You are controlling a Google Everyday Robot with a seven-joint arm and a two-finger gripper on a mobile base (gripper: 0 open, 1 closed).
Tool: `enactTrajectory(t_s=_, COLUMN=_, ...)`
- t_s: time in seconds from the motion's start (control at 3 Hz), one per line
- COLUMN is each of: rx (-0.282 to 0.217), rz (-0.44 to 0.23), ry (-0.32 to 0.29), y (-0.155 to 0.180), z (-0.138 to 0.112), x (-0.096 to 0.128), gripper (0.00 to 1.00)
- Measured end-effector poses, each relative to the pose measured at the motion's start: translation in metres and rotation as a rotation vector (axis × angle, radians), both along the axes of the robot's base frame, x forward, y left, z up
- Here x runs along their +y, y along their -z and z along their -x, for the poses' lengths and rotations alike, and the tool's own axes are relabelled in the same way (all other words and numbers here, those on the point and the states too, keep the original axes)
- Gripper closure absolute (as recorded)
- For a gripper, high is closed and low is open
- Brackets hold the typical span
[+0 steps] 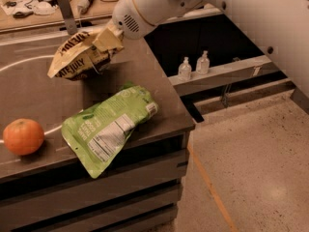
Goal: Move brown chip bag near green rice chip bag
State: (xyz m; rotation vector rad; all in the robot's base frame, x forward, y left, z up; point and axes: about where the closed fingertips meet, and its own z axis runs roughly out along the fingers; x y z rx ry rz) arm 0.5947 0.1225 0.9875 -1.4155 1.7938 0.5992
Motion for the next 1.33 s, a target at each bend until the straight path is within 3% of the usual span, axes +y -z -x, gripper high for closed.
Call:
enactTrajectory(t_s=0.33, rx=0.040, rz=-0.021, ry=-0.039, y=-0.009, z=0.030, x=-0.011, gripper=0.83)
enactTrajectory(t_s=0.67, rx=0.071, rz=-0.032, ry=-0.030, y=-0.007, z=0.051, x=-0.026, gripper=0.60)
enactTrajectory(t_s=1.0, rx=0.071, rz=-0.031, ry=-0.033, y=-0.008, z=0.052, x=-0.025, gripper=0.29)
enactTrajectory(t_s=1.33, rx=0.070, rz=-0.030, ry=-0.036, y=-0.008, z=0.054, x=-0.023, gripper=0.05)
